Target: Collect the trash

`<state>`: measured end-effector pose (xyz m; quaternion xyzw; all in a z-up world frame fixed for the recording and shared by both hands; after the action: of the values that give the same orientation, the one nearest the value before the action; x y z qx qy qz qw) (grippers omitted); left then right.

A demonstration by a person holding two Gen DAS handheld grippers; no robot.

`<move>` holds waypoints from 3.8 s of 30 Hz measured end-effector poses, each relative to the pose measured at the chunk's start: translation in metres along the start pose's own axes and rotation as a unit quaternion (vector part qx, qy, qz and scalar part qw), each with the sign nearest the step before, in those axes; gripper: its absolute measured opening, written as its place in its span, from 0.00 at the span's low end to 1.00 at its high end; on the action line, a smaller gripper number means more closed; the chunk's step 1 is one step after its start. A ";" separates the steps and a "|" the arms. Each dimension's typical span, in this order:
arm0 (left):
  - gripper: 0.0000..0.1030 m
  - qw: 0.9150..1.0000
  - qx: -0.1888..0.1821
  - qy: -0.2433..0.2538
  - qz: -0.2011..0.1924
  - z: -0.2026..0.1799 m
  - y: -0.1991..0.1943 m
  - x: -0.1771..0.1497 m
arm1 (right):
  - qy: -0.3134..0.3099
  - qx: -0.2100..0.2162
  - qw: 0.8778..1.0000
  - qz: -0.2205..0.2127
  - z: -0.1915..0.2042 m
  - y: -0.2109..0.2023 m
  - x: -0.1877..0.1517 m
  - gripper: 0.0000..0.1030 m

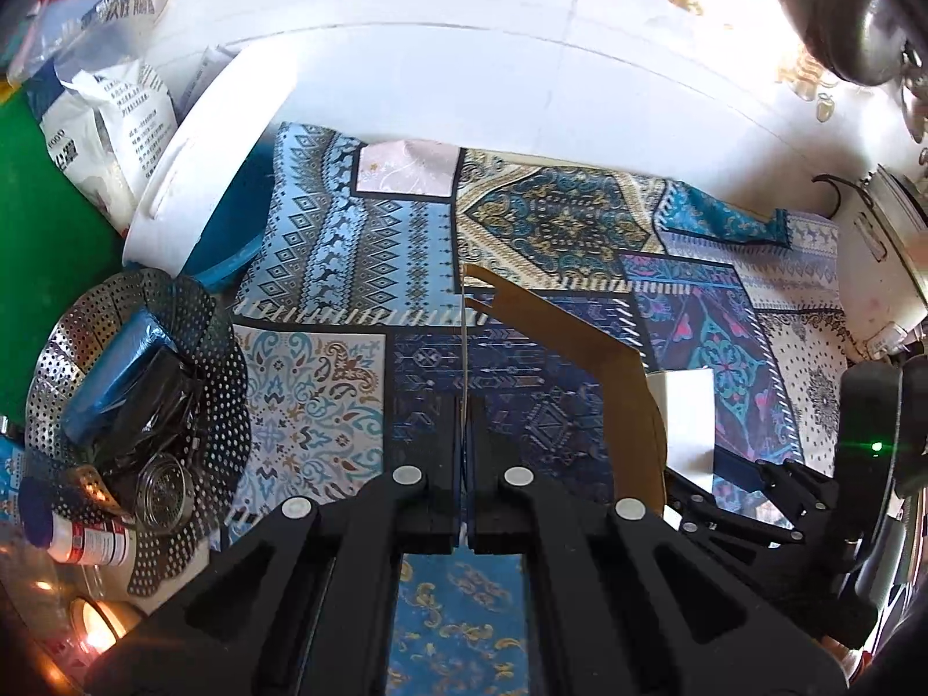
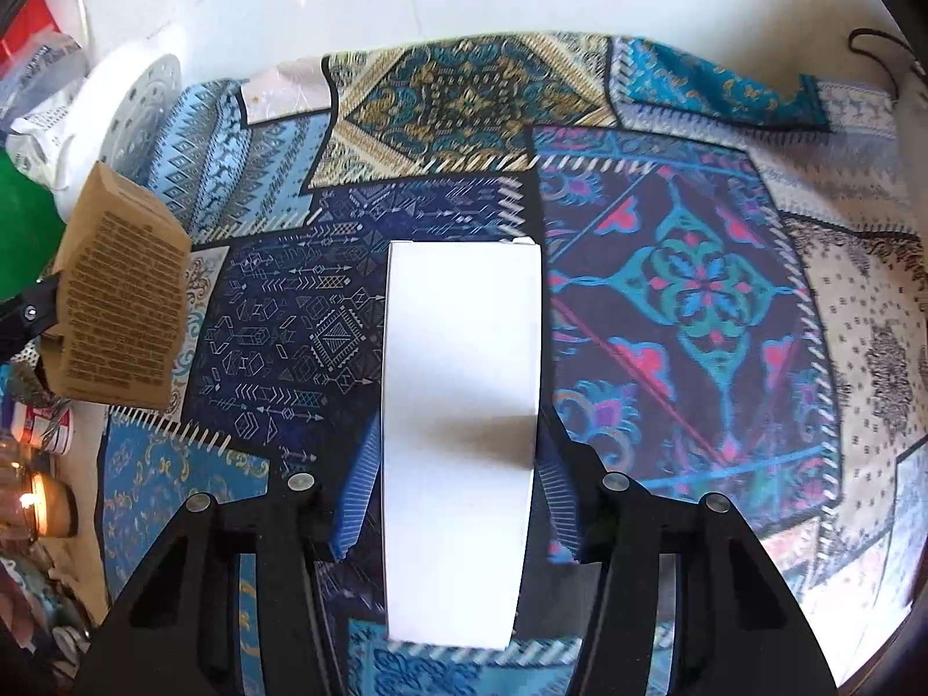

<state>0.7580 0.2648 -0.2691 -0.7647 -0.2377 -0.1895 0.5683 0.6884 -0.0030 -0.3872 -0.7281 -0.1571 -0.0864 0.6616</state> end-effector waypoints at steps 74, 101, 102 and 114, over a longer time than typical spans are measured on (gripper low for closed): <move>0.00 0.964 0.047 -0.183 0.189 -0.005 0.284 -0.722 | -0.080 0.077 0.978 0.176 -0.041 0.348 -0.528 0.47; 0.29 0.955 0.019 -0.163 0.246 -0.042 0.343 -0.733 | -0.095 0.070 0.986 0.116 -0.063 0.314 -0.503 0.48; 0.29 0.956 0.023 -0.163 0.244 -0.043 0.331 -0.726 | -0.093 0.071 0.987 0.114 -0.064 0.301 -0.499 0.48; 0.29 0.986 0.031 -0.141 0.085 -0.132 0.039 -0.521 | -0.072 0.071 0.995 0.010 -0.108 0.030 -0.398 0.48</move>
<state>0.3529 0.0514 -0.5537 -0.7833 -0.2554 -0.0234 0.5663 0.3351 -0.1579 -0.5365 -0.6848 -0.2029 -0.0162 0.6997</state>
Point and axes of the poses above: each gripper's, at about its wrist camera, not at the fingertips, and y roughly the way its jaws point, z to its left, x to its top, the point moved 9 cm from there along y, roughly the way its jaws point, and after that the axes turned 13 degrees about -x, right-handed, at the moved point
